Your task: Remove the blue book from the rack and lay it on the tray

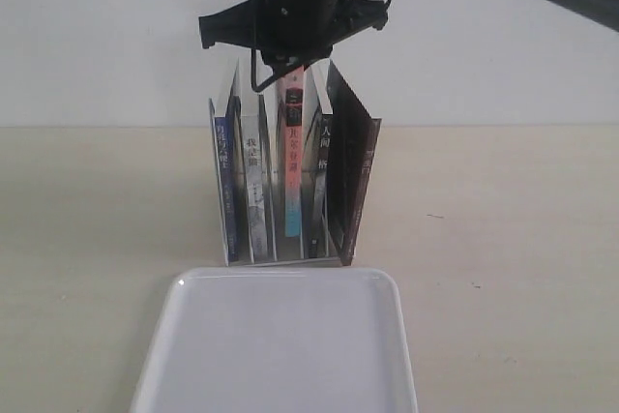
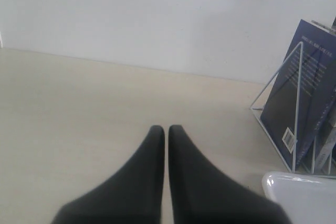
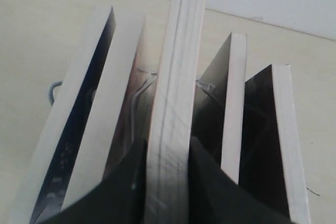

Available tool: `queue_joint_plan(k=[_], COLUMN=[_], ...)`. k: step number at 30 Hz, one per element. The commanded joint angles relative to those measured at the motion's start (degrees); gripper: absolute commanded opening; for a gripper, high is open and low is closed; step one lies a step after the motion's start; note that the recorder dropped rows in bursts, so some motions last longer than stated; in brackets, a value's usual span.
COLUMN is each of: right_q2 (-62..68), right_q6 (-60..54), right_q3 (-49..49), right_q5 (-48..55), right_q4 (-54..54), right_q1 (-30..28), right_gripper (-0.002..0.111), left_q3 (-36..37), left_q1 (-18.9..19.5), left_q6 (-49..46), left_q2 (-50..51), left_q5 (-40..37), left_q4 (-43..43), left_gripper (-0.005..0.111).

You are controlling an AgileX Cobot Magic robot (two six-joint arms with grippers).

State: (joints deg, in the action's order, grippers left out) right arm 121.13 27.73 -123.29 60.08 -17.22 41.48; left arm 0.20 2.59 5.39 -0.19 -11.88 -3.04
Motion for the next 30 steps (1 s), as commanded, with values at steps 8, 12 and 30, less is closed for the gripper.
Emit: queue_joint_plan(k=[8, 12, 30], right_q2=[1.0, 1.4, -0.3], right_q6=[2.4, 2.4, 2.1], right_q3=[-0.6, -0.6, -0.6], right_q5=[-1.7, -1.6, 1.1], right_q4=[-0.9, -0.9, -0.2], right_q1=[-0.1, -0.1, -0.1], right_gripper=[0.007, 0.007, 0.050], left_q3=[-0.2, -0.2, -0.2], left_q1=[0.2, 0.2, 0.2], left_q6=[0.5, 0.5, 0.5], left_q2=[0.2, 0.2, 0.2], left_q5=[0.4, 0.4, 0.4], left_q4=[-0.6, -0.6, -0.6], left_gripper=[0.004, 0.004, 0.004])
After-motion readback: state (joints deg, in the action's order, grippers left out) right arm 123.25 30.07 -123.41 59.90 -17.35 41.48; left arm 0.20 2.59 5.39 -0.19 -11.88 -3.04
